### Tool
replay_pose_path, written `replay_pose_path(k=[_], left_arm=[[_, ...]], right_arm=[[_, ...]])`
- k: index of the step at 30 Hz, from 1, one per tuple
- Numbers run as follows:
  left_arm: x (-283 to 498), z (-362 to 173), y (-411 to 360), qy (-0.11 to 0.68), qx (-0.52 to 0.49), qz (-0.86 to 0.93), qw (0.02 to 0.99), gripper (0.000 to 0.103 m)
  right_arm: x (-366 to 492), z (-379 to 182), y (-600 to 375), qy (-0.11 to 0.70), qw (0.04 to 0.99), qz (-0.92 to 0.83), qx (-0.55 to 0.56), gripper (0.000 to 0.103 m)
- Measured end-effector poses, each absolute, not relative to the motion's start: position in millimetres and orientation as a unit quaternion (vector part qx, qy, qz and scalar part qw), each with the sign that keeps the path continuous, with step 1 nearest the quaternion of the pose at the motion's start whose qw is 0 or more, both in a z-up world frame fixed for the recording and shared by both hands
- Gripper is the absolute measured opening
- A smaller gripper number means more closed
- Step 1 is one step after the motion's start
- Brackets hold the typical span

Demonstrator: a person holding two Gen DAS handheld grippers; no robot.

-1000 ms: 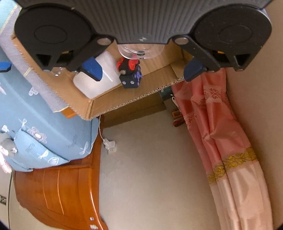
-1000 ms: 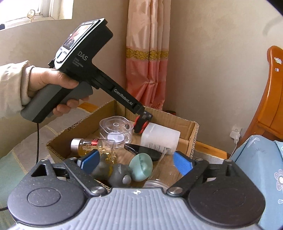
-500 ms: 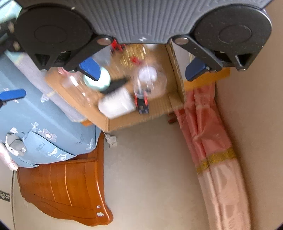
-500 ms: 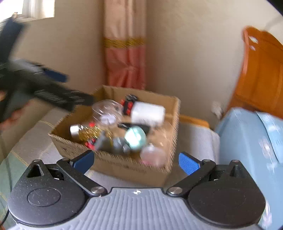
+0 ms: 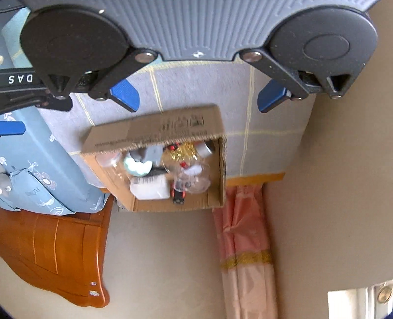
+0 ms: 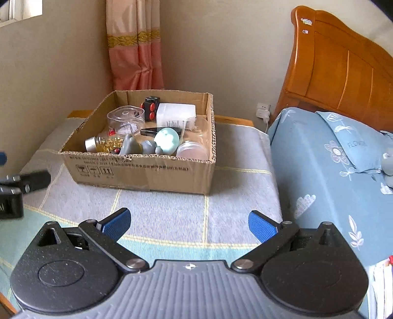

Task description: Organize rigid objects

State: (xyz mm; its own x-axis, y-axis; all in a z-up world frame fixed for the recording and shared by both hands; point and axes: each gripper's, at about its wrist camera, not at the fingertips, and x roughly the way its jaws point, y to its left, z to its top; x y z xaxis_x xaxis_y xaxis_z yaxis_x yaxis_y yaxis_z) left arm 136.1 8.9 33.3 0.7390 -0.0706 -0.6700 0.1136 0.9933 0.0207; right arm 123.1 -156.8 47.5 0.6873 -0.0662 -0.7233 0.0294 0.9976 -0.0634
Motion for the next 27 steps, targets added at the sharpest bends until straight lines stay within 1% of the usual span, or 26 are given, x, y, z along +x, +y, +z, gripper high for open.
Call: replay_pose_path(k=[7, 27], left_arm=[[119.6, 37.4, -1.8, 0.356, 0.037, -0.034, 0.933, 0.102], [117.0, 40.0, -4.5, 0.362, 0.032, -0.029, 0.931, 0.102]], right_arm=[[106.2, 57.2, -156.0, 0.381, 0.924, -0.029, -0.016, 0.103], [104.6, 61.2, -154.8, 0.375, 0.926, -0.03, -0.01, 0.103]])
